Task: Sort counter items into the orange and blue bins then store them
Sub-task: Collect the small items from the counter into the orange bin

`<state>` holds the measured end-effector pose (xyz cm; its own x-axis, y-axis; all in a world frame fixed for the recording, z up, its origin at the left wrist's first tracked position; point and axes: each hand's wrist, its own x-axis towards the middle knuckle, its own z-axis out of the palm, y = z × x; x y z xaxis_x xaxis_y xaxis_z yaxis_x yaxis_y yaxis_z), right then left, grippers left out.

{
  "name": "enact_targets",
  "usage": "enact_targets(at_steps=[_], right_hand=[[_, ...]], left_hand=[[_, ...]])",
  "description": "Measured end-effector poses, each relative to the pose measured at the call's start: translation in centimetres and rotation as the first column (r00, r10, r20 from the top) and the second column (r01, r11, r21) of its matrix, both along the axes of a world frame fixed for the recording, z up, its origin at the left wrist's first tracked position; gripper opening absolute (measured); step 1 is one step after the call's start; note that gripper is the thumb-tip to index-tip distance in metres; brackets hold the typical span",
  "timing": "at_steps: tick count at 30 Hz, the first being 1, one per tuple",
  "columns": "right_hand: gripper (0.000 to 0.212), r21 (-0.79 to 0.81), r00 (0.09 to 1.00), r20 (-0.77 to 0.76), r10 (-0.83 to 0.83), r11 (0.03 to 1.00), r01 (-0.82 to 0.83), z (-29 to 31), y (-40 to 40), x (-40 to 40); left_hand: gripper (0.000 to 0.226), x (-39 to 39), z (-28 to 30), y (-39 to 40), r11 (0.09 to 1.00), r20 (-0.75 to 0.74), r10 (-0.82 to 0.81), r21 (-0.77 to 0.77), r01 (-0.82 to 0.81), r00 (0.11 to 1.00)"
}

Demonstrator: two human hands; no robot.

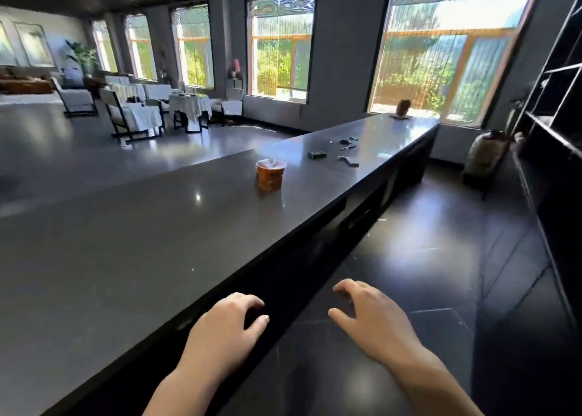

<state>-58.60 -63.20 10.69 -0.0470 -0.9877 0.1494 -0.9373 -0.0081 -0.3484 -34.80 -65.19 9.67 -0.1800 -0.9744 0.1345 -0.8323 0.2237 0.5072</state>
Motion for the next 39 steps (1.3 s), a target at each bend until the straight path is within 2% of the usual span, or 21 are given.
enact_targets(at_steps=[7,16,18,24,28,39], right_hand=[[0.039,0.033,0.997,0.033,-0.063,0.998,0.062,-0.8,-8.9,-5.6],[0.041,0.061,0.978,0.031,-0.206,0.977,0.203,-0.4,-22.7,-12.5],[0.040,0.044,0.964,0.048,-0.261,0.965,0.259,-0.5,-25.0,-14.8],[0.040,0.111,0.929,0.078,-0.361,0.930,0.351,-1.5,-30.2,-22.8],[0.040,0.075,0.921,0.077,-0.383,0.923,0.377,-1.8,-35.2,-30.0],[0.042,0.075,0.957,0.028,-0.288,0.956,0.285,1.1,-50.0,-47.6]], left_hand=[[0.027,-7.2,-0.8,-11.1,0.995,0.006,-0.098,0.007,0.098,0.995],[0.027,-15.1,-0.7,-29.6,0.976,0.033,-0.219,0.004,0.219,0.975],[0.027,-18.2,-0.4,-33.4,0.966,0.027,-0.256,-0.018,0.257,0.966],[0.030,-28.9,-1.4,-39.7,0.899,0.050,-0.437,0.049,0.435,0.898],[0.030,-35.6,-2.0,-45.0,0.902,0.061,-0.432,0.031,0.431,0.900],[0.026,-52.8,0.8,-57.5,0.951,-0.060,-0.308,-0.051,0.305,0.950]])
